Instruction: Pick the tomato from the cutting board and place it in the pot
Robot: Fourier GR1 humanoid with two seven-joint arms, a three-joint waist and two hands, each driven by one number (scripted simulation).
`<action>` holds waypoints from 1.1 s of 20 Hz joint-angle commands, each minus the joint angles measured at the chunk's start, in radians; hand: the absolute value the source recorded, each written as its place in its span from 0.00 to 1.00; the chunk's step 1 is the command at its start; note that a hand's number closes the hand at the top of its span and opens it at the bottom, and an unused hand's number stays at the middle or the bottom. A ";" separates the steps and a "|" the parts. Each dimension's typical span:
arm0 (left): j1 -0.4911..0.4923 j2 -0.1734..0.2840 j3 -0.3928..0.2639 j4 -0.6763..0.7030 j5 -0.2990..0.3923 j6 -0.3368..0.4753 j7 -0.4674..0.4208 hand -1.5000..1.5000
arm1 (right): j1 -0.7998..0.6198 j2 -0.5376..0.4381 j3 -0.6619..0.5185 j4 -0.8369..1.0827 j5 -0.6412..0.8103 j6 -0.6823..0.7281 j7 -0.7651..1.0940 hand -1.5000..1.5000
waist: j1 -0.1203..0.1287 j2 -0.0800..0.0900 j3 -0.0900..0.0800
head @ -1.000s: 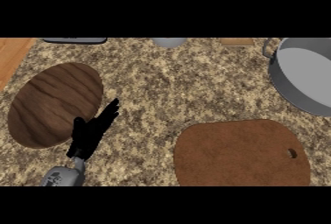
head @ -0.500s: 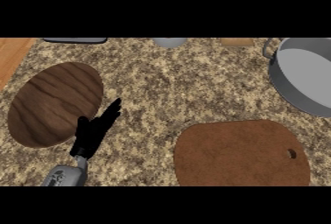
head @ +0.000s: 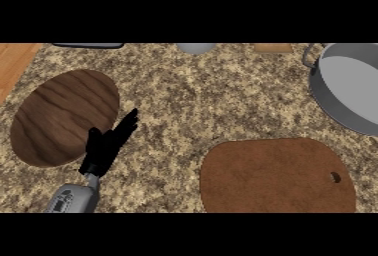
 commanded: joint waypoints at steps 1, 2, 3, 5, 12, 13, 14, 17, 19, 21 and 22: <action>0.022 -0.023 -0.019 0.019 -0.020 0.003 -0.054 0.50 | -0.087 0.019 0.067 0.039 0.097 -0.030 0.034 1.00 | 0.007 0.004 0.000; -0.013 -0.008 0.010 0.028 0.002 -0.007 -0.014 0.50 | -0.132 0.093 0.086 0.017 0.116 -0.079 0.088 1.00 | -0.003 -0.001 -0.001; 0.023 0.023 0.007 -0.003 0.009 -0.039 -0.011 0.50 | -0.151 0.087 0.088 0.047 0.128 -0.077 0.099 1.00 | 0.012 0.002 0.000; 0.043 0.008 -0.001 0.003 -0.007 -0.019 -0.038 0.50 | -0.122 0.106 0.139 0.056 0.193 -0.148 0.086 1.00 | 0.008 0.003 0.000; -0.020 -0.019 -0.012 0.031 -0.011 -0.021 -0.018 0.50 | -0.208 0.167 0.314 0.104 0.418 -0.301 0.269 1.00 | 0.031 0.016 0.000; -0.038 -0.001 0.004 0.027 0.002 -0.037 -0.008 0.50 | -0.226 0.187 0.328 0.134 0.431 -0.250 0.312 1.00 | 0.033 0.016 0.000; -0.009 0.024 0.018 0.029 0.000 -0.046 -0.034 0.50 | -0.218 0.238 0.330 0.156 0.430 -0.232 0.348 1.00 | 0.019 0.008 -0.001; -0.004 -0.020 -0.022 0.015 -0.025 -0.017 -0.025 0.50 | -0.261 0.253 0.369 0.227 0.470 -0.096 0.467 1.00 | 0.044 0.016 -0.001; -0.008 -0.029 -0.020 -0.003 -0.030 0.003 -0.018 0.50 | -0.272 0.245 0.365 0.268 0.469 -0.034 0.501 0.00 | 0.036 0.014 0.000; -0.010 -0.004 -0.001 -0.001 -0.007 -0.028 -0.008 0.50 | -0.280 0.287 0.371 0.283 0.477 -0.019 0.515 0.00 | 0.035 0.016 0.002; 0.005 -0.007 0.006 -0.010 0.000 -0.023 -0.002 0.50 | -0.270 0.304 0.374 0.279 0.482 -0.031 0.499 0.00 | 0.020 0.010 0.001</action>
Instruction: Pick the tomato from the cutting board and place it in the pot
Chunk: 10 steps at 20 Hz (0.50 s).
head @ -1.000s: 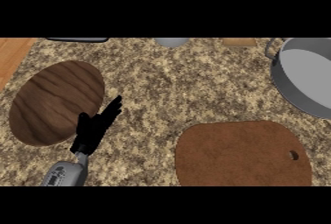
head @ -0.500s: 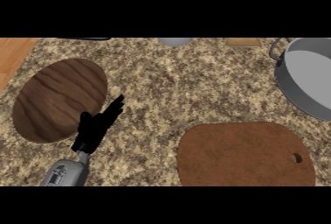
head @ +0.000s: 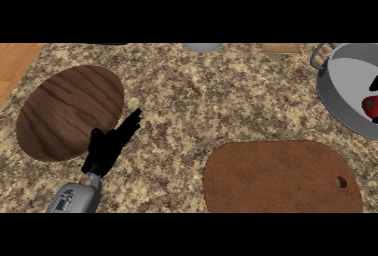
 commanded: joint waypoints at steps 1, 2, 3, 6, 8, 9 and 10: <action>0.005 -0.001 0.005 0.000 0.005 -0.007 -0.007 0.50 | -0.019 0.026 -0.013 0.035 -0.006 0.046 -0.012 0.00 | -0.012 0.001 0.002; -0.002 -0.005 0.002 0.019 -0.005 -0.002 -0.014 0.50 | -0.040 0.041 -0.048 0.018 -0.042 0.033 -0.032 0.00 | -0.016 0.001 0.002; -0.012 0.007 0.033 -0.012 0.011 0.014 0.020 0.50 | -0.011 0.058 -0.097 0.007 -0.092 0.003 -0.078 0.00 | -0.033 -0.009 0.002; -0.005 0.007 0.019 -0.005 -0.003 0.010 0.003 0.50 | -0.057 0.046 -0.232 -0.019 -0.226 -0.029 -0.141 0.00 | -0.029 -0.005 0.005; 0.005 -0.009 0.008 -0.019 0.003 0.012 0.019 0.50 | -0.086 0.066 -0.324 -0.022 -0.318 -0.036 -0.142 0.00 | -0.028 -0.009 0.005; 0.038 -0.032 -0.008 -0.015 -0.012 0.034 -0.001 0.50 | -0.057 0.057 -0.364 -0.020 -0.356 -0.061 -0.180 0.00 | -0.037 -0.009 0.005; 0.016 -0.013 0.018 -0.006 -0.002 0.030 0.007 0.50 | -0.091 0.036 -0.391 -0.026 -0.383 -0.034 -0.177 0.00 | -0.039 -0.009 0.003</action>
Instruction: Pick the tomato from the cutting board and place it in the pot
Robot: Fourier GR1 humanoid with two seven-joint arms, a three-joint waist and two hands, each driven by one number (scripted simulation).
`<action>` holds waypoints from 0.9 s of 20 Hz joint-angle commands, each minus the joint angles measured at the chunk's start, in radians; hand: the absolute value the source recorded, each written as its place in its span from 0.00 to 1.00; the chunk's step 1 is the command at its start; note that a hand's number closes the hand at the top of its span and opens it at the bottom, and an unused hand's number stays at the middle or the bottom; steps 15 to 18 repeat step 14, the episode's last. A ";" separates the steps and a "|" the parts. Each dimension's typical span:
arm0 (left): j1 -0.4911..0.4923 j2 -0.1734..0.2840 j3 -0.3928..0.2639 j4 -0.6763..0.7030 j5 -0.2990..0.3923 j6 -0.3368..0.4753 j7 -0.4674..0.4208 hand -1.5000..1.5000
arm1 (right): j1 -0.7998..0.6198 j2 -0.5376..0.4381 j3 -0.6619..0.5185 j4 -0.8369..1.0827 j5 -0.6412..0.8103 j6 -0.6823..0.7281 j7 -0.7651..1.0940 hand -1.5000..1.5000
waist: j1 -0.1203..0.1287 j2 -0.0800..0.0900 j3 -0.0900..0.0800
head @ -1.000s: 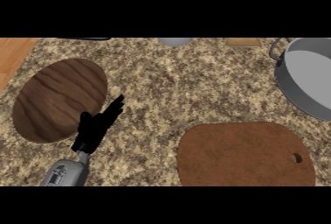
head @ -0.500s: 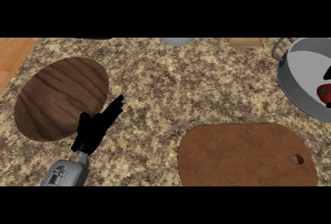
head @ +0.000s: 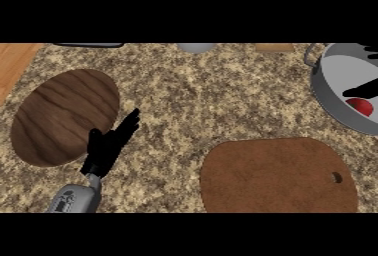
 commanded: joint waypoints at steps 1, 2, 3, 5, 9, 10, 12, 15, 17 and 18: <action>0.042 0.017 0.007 -0.012 0.004 -0.013 -0.031 0.50 | -0.014 -0.020 -0.175 -0.006 -0.171 -0.037 -0.060 0.00 | -0.005 -0.002 0.000; 0.030 0.025 0.007 -0.008 -0.004 -0.010 -0.009 0.50 | -0.009 -0.028 -0.210 0.000 -0.205 -0.045 -0.062 0.00 | -0.011 -0.001 0.000; 0.028 0.017 0.008 -0.015 -0.006 0.000 -0.017 0.50 | -0.035 -0.051 -0.232 -0.001 -0.224 -0.054 -0.039 0.00 | -0.004 0.000 -0.001; 0.001 0.015 0.011 -0.029 0.001 0.000 0.021 0.50 | -0.027 -0.085 -0.275 0.008 -0.264 -0.077 -0.026 0.00 | -0.011 -0.001 -0.001; -0.009 0.006 0.015 -0.006 0.006 -0.005 0.003 0.50 | 0.012 -0.170 -0.362 0.009 -0.345 -0.050 -0.078 0.00 | -0.017 0.007 0.000; 0.005 0.003 0.009 -0.019 -0.010 0.013 0.008 0.50 | 0.013 -0.186 -0.377 0.007 -0.359 -0.045 -0.079 0.00 | -0.011 0.004 0.000; 0.027 -0.012 -0.009 -0.041 -0.007 0.008 0.007 0.50 | 0.044 -0.197 -0.407 0.007 -0.389 -0.034 -0.108 0.00 | -0.009 0.001 0.000; 0.029 0.010 0.021 -0.006 0.003 -0.002 -0.014 0.50 | 0.074 -0.255 -0.432 0.009 -0.412 0.036 -0.123 0.00 | -0.015 0.004 -0.001; 0.029 0.010 0.021 -0.006 0.003 -0.002 -0.014 0.50 | 0.074 -0.255 -0.432 0.009 -0.412 0.036 -0.123 0.00 | -0.015 0.004 -0.001; 0.029 0.010 0.021 -0.006 0.003 -0.002 -0.014 0.50 | 0.074 -0.255 -0.432 0.009 -0.412 0.036 -0.123 0.00 | -0.015 0.004 -0.001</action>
